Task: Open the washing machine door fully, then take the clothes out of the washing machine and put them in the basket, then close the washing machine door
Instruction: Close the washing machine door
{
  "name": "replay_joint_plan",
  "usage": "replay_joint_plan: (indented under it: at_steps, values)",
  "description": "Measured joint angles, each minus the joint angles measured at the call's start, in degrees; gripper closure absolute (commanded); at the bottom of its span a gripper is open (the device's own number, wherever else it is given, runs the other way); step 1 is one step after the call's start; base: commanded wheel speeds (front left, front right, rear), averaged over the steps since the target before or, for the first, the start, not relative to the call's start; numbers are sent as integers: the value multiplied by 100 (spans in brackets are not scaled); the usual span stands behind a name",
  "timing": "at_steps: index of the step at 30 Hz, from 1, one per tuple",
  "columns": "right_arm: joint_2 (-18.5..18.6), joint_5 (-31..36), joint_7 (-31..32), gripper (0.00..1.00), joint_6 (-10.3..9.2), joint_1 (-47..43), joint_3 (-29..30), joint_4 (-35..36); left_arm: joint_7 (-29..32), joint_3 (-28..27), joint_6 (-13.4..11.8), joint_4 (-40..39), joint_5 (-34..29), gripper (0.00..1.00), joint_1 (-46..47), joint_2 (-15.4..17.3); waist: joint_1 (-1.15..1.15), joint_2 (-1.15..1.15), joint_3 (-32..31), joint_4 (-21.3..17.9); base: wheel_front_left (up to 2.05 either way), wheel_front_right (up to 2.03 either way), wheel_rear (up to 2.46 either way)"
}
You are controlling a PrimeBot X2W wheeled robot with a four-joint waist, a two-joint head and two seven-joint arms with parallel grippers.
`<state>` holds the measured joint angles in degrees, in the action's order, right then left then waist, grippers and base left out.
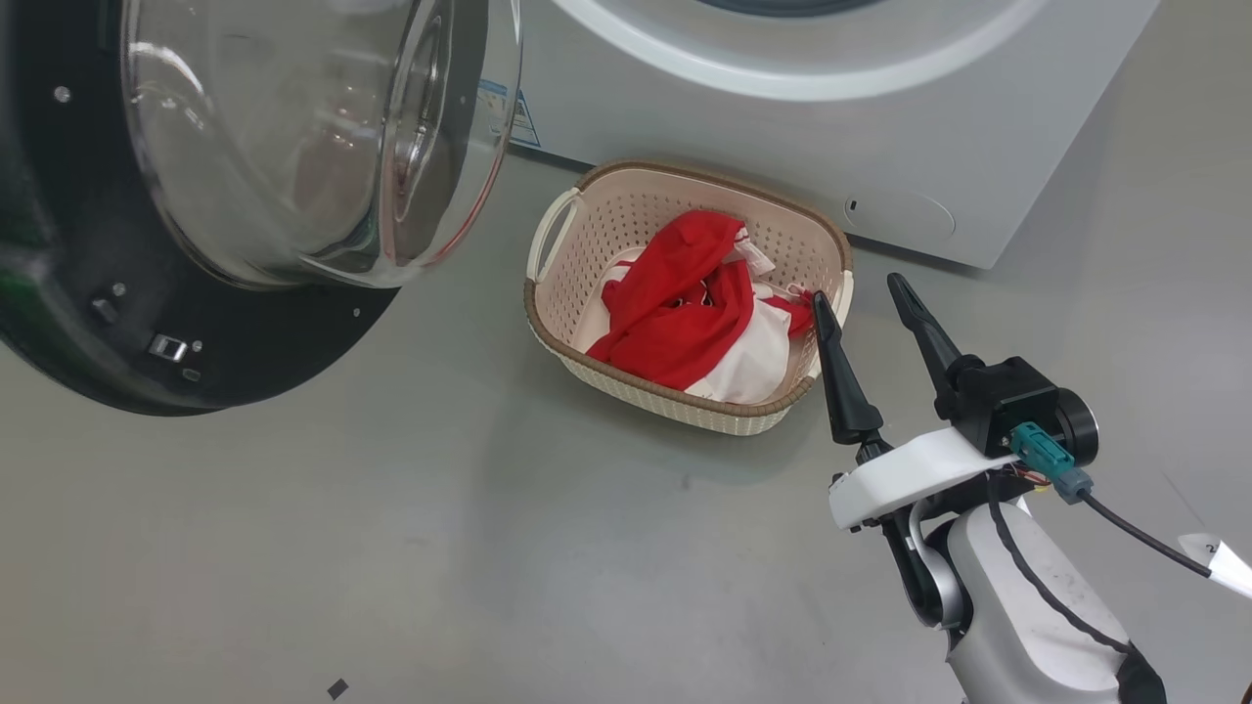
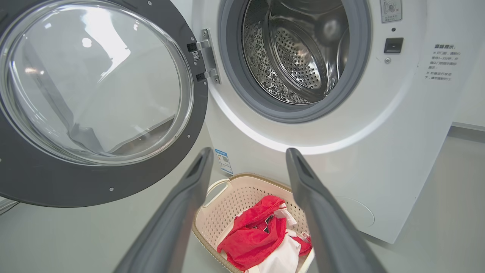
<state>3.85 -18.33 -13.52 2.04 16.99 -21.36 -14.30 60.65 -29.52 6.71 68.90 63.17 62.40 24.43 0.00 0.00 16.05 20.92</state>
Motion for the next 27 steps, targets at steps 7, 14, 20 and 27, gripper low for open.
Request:
replay_joint_plan:
  at_steps: [7,14,20,27]
  values:
    - [-5,-31,-27,0,1,-24,-13,-64,490,71,22,-156,92,100,-154,-299,0,0,-129,74,0,0,0]
    - [-10,-83,-48,0,1,-118,-14,-84,876,231,23,-668,237,100,-446,-534,0,0,-254,120,0,0,0]
    - [-14,-83,-49,0,1,-119,-30,-86,895,268,23,-1241,350,100,-676,-771,0,0,-295,153,0,0,0]
    - [-16,-92,-51,0,1,-133,-59,-96,538,413,23,-1974,318,100,-1051,-810,0,0,-354,187,0,0,0]
